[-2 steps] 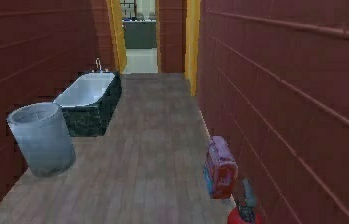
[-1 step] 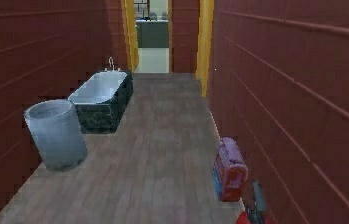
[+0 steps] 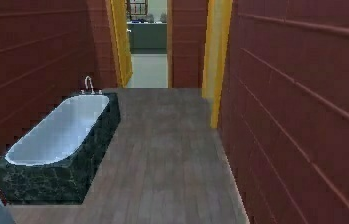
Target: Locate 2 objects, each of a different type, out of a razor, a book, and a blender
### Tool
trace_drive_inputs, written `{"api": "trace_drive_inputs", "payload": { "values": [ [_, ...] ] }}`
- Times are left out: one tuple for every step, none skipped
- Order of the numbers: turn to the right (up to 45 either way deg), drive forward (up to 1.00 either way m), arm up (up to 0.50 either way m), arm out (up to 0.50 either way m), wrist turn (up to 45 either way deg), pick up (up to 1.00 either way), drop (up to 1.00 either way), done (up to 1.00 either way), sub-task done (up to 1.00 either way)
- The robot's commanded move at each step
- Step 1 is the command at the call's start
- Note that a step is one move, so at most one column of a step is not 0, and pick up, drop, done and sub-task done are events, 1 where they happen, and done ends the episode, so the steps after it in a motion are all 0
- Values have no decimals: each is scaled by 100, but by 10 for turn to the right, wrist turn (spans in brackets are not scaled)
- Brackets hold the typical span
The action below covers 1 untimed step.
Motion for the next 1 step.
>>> {"api": "trace_drive_inputs", "payload": {
  "values": [
    [0,65,0,0,0,0,0,0,0]
  ]
}}
